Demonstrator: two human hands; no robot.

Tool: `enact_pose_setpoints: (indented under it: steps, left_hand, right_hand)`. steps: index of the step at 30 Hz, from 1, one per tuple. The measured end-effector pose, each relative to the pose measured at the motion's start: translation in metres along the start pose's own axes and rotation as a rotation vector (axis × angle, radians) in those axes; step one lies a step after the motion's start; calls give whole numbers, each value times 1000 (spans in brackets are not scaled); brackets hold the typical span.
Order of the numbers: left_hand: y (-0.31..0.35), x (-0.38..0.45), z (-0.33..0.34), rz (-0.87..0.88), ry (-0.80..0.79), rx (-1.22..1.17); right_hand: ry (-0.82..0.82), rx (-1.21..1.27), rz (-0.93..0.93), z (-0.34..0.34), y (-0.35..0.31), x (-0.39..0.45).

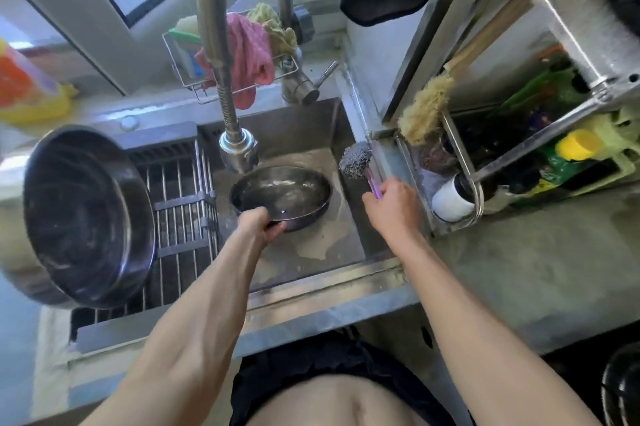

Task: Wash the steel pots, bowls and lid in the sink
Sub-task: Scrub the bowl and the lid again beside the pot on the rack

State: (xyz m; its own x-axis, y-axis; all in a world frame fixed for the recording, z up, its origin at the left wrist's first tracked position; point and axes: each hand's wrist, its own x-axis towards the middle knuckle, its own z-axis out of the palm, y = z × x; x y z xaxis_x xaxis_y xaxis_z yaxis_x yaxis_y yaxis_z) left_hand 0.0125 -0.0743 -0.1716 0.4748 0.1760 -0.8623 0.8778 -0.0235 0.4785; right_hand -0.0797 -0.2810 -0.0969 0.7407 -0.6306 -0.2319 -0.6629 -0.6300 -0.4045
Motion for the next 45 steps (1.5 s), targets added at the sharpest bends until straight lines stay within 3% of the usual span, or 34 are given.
enact_pose_setpoints:
  steps: [5, 8, 11, 17, 19, 22, 28, 33, 36, 41, 43, 45]
  left_hand:
    - [16, -39, -24, 549, 228, 795]
    - [25, -49, -33, 848, 235, 1124]
    - [33, -56, -41, 1017, 234, 1332]
    - [19, -64, -64, 1129, 287, 1368]
    - [10, -61, -74, 1161, 277, 1385]
    - [-7, -55, -87, 1285, 241, 1287]
    - [-39, -49, -94, 1500, 226, 1049]
    - [-50, -50, -93, 1418, 283, 879]
    - [-53, -53, -93, 1339, 301, 738]
    - [-60, -47, -100, 1232, 263, 427]
    - [-56, -52, -100, 1086, 237, 251]
    - [-41, -62, -95, 723, 131, -99]
  right_hand:
    - [-47, 219, 16, 6, 3, -9]
    - [-93, 320, 62, 10, 1, -16]
    - [-108, 388, 108, 15, 1, -25]
    - [-135, 444, 176, 31, 9, -31]
    - [-181, 638, 309, 34, 8, -30]
    - [-357, 1117, 574, 32, 4, -30]
    - [-632, 1471, 752, 35, -5, -29]
    - [-688, 1865, 876, 42, -8, -37]
    - [-648, 1870, 918, 40, -13, -40]
    - [-647, 1808, 834, 35, -24, -32]
    - [-628, 1766, 794, 34, -29, -30]
    - [-605, 1753, 766, 36, -32, -29]
